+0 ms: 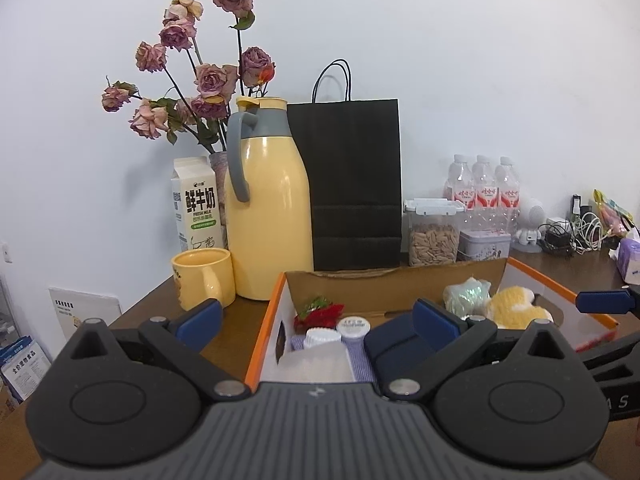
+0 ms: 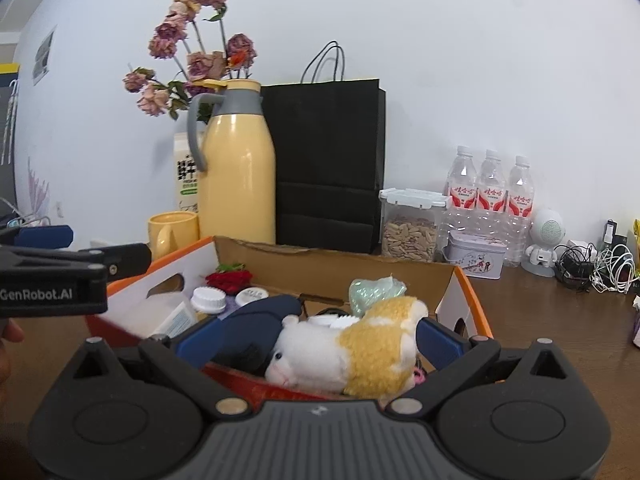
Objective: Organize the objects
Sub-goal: 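Withdraw both grippers from the box toward the loose items, then grasp a small white bottle cap with the right gripper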
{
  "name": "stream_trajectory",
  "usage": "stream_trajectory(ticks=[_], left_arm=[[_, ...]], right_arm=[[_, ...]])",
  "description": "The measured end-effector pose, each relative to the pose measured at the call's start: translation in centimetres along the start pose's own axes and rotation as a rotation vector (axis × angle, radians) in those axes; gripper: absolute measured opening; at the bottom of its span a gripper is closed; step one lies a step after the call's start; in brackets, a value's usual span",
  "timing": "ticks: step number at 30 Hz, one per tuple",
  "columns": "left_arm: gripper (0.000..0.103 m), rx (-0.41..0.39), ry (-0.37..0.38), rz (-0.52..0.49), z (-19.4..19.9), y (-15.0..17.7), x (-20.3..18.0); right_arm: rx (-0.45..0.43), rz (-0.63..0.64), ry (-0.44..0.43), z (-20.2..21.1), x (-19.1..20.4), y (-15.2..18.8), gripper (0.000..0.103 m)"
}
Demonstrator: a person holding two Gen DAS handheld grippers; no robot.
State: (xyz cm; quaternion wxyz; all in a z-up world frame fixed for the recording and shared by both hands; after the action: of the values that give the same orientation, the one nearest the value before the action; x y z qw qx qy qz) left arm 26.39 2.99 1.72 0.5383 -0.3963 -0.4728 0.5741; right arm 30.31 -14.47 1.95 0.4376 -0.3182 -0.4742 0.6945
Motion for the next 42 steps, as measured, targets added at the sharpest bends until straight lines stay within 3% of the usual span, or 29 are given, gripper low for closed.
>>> stream_trajectory(ticks=[8,13,20,28,34,42], left_arm=[[0.103,0.065,0.003,0.013,2.0,2.9,1.0],[0.103,0.118,0.004,-0.016,2.6,4.9,1.1],[0.103,0.135,-0.019,0.026,2.9,5.8,2.2],[0.103,0.116,-0.031,0.036,3.1,5.7,2.3],[0.103,0.107,-0.040,0.024,3.3,5.8,2.1],[0.103,0.114,-0.058,0.039,3.4,5.9,2.5]], right_arm=[[0.043,0.043,-0.052,1.6,1.8,2.2,0.098],[0.093,0.052,-0.115,1.8,3.0,3.6,0.076],[0.158,0.052,-0.143,0.8,4.0,4.9,0.047],[0.198,0.009,-0.209,0.1,4.5,5.3,0.044],[0.232,-0.007,-0.242,-0.4,5.4,5.5,0.035],[0.213,0.003,-0.236,-0.1,5.7,5.3,0.028]])
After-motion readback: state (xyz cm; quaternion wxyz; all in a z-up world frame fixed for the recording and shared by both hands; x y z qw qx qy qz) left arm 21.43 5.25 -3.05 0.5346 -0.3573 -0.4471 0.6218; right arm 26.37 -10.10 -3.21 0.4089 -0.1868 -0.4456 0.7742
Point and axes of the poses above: each gripper's, at about its wrist camera, not at the fingertips, and z roughly against the way its jaws point, x to its left, y to its underside, the point moved 7 cm from there along -z, roughly the way its jaws point
